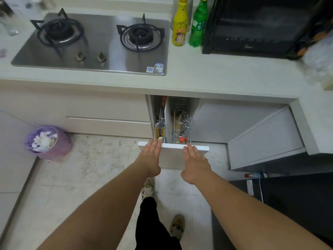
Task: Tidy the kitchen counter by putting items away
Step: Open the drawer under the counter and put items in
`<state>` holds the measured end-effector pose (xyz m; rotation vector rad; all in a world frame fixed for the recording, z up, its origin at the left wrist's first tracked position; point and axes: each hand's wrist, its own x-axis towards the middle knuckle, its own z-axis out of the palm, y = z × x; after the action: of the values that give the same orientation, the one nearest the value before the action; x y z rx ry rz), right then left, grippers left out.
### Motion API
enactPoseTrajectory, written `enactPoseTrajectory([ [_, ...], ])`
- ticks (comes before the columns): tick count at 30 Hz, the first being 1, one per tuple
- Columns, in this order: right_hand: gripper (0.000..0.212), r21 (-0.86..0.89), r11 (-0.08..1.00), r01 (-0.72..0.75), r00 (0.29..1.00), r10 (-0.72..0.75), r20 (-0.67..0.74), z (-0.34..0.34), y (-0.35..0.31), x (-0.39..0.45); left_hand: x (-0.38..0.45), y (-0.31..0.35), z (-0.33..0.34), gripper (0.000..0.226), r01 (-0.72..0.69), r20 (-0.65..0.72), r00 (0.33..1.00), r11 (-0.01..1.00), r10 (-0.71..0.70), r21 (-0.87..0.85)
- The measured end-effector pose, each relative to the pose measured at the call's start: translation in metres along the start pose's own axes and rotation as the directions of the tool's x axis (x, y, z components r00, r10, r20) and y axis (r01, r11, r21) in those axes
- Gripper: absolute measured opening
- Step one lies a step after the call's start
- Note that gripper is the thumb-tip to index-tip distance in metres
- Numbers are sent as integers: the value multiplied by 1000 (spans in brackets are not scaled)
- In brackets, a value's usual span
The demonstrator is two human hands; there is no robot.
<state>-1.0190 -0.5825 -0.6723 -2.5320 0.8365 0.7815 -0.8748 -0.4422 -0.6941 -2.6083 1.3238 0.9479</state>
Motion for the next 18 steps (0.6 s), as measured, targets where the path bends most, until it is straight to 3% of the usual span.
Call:
enactPoseTrajectory([
  [7, 94, -59, 998, 17, 1000, -18, -5, -8, -15, -11, -21, -6, -20, 88, -17, 68, 997, 995, 24, -94],
  [13, 81, -96, 980, 175, 975, -186, -118, -80, -79, 4, -34, -48, -98, 66, -2, -129, 992, 997, -9, -83],
  [18, 74, -184, 932, 311, 896, -353, -271, -174, -177, 43, -50, -136, -211, 51, 22, -270, 963, 1000, -25, -14],
])
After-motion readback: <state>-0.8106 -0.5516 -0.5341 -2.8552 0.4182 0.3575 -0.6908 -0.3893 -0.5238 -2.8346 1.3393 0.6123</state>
